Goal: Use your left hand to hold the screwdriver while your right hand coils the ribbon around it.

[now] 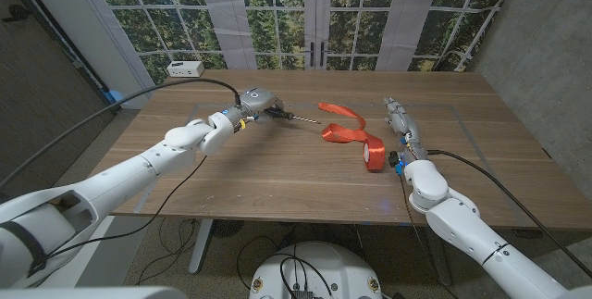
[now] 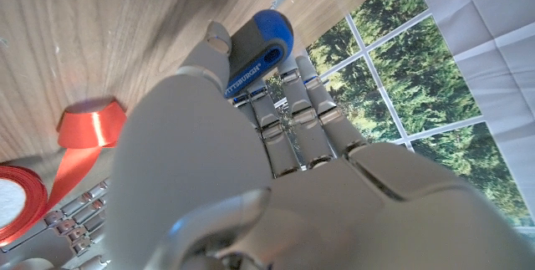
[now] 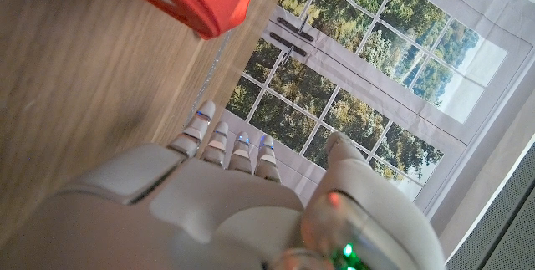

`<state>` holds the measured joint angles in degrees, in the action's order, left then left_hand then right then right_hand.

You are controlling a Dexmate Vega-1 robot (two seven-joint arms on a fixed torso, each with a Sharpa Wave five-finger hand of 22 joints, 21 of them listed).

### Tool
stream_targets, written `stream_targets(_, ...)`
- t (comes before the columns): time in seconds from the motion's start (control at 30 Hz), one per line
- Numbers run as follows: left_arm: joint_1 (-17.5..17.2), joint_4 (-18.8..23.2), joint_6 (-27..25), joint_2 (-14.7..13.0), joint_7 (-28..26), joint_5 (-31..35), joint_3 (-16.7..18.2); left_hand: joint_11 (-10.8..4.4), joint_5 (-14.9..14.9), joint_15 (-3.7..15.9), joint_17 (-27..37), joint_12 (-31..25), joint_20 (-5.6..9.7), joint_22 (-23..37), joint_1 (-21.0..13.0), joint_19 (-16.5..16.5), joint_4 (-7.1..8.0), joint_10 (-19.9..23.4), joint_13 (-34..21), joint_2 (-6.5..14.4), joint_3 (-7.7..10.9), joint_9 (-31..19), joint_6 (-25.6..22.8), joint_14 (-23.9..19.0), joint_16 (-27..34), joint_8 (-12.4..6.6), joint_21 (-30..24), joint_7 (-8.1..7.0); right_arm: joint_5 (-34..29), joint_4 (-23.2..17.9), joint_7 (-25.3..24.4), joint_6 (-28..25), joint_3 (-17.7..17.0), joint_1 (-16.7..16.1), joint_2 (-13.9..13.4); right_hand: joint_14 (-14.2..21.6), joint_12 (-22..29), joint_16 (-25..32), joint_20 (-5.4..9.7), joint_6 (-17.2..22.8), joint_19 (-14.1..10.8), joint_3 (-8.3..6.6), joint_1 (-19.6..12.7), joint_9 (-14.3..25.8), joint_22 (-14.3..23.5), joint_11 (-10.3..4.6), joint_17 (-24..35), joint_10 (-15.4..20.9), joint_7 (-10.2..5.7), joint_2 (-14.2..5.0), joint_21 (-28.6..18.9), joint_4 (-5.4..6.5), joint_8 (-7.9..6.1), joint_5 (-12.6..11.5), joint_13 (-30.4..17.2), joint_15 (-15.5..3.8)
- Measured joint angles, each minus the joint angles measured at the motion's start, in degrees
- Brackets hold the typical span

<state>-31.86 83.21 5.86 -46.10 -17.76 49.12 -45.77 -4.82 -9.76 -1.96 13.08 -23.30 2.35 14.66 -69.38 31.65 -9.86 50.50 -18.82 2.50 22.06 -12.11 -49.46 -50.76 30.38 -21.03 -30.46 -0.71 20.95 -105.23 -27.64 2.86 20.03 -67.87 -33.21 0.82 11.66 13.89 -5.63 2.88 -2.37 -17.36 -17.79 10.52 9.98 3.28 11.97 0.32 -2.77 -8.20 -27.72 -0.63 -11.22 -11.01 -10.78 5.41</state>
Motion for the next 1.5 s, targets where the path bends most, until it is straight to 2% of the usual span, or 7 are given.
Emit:
stream_targets(0.5, -2.2, 2.2, -1.6, -1.1, -1.7, -1.3, 2.1, -0.52, 0.0, -0.07, 0.0, 0.0, -0.23, 0.1, -0.4, -0.2, 0.03, -0.1, -0.1, -0.5, -0.45, 0.0, -0.8, -0.3, 0.2, 0.01, -0.5, 0.08, -4.6, -6.8, -4.3, -7.8, 0.2, -1.7, -2.5, 0.3, 0.0, -0.1, 0.20, 0.6, -0.2, -0.61, -2.3, 0.0, 0.0, 0.07, -0.5, 0.9, 0.00, 0.82, 0.7, -2.39, 0.00, 0.4, 0.0, -0.31)
stream_targets(0.9, -3.5, 3.1, -2.2, -2.1, -2.5, -2.0, 3.5, -0.52, -0.2, -0.07, 0.0, 0.1, -0.10, 0.4, -0.6, -0.8, 0.24, -0.1, -0.8, -0.6, -0.71, 0.0, -0.9, -0.3, 0.4, -0.08, -1.5, -0.02, -10.3, -12.7, -8.9, -19.5, 1.8, -2.3, -3.8, 2.6, 0.7, -0.1, -0.55, 2.0, -1.8, -0.92, -4.5, 0.0, 0.0, 0.43, -0.5, 4.0, 0.00, 1.89, 0.9, -4.44, 0.00, 0.6, 0.0, -0.53)
stream_targets(1.1, -4.0, 3.3, -2.2, -2.6, -3.3, -2.4, 4.2, -0.52, -0.2, -0.07, 0.0, 0.1, -0.11, 0.4, -1.0, -0.8, 0.48, -0.1, -0.8, -1.0, -0.95, 0.0, -1.1, -0.3, 0.4, -0.08, -1.8, 0.04, -14.3, -16.3, -12.2, -27.7, 3.5, -2.3, -3.8, 5.7, 1.4, 0.8, -1.13, 4.2, -4.9, -0.15, -5.3, 0.0, 0.0, 0.90, -0.5, 7.1, 0.83, 2.79, 0.9, -5.68, -0.57, 0.9, -0.1, -0.94)
stream_targets(1.2, -4.2, 3.3, -2.2, -2.8, -3.7, -2.6, 4.5, -0.52, -0.2, -0.07, 0.0, 0.1, 0.01, 0.4, -1.0, -0.9, 0.48, -0.1, -0.8, -1.0, -0.95, 0.0, -1.1, -0.3, 0.4, -0.07, -1.8, 0.05, -16.3, -17.9, -13.6, -31.5, 4.5, -2.2, -3.5, 7.3, 1.7, 1.2, -1.47, 6.6, -6.2, 0.58, -4.9, 0.0, 0.0, 0.83, -0.5, 8.6, 1.16, 4.33, 0.6, -6.15, -1.13, 0.9, -0.3, -1.26)
stream_targets(1.4, -4.3, 3.3, -1.9, -3.0, -4.2, -2.9, 4.7, -0.53, -0.2, 0.00, 0.0, 0.1, 0.11, 0.4, -1.0, -1.2, 0.48, -0.1, -0.9, -1.0, -0.95, 0.0, -1.1, -0.6, 0.4, -0.02, -2.2, 0.05, -18.3, -20.5, -15.0, -35.7, 6.5, -1.9, -2.6, 9.8, 1.9, 1.9, -2.48, 12.0, -8.4, 3.28, -1.8, 0.1, 0.0, 1.57, -0.1, 11.5, 2.78, 7.51, 0.6, -5.57, -2.22, 0.9, -0.3, -1.33)
stream_targets(1.43, -4.4, 3.3, -1.8, -3.2, -4.2, -2.9, 5.0, -0.53, -0.2, 0.00, 0.0, 0.1, 0.11, 0.4, -1.0, -1.2, 0.48, -0.1, -0.9, -1.0, -0.96, 0.0, -1.1, -0.6, 0.4, -0.01, -2.3, 0.05, -20.0, -20.7, -16.2, -39.7, 6.6, -1.9, -2.5, 10.3, 1.9, 2.1, -2.34, 12.7, -8.9, 3.62, -1.8, 0.2, 0.0, 1.66, -0.1, 12.0, 3.11, 8.06, 0.6, -5.61, -2.33, 0.7, -0.3, -1.40)
stream_targets(1.5, -4.6, 3.3, -1.7, -3.4, -4.3, -3.0, 5.1, -0.53, -0.2, -0.01, 0.0, 0.1, 0.11, 0.4, -1.0, -1.2, 0.49, -0.1, -0.9, -1.0, -0.96, 0.0, -1.1, -0.6, 0.4, 0.02, -2.4, 0.05, -21.6, -21.5, -17.1, -43.0, 7.6, -1.6, -2.1, 10.9, 1.9, 2.1, -2.29, 13.5, -9.4, 3.82, -1.5, 0.3, 0.0, 1.63, -0.2, 12.7, 3.83, 8.43, 0.6, -5.67, -2.62, 0.6, -0.3, -1.56)
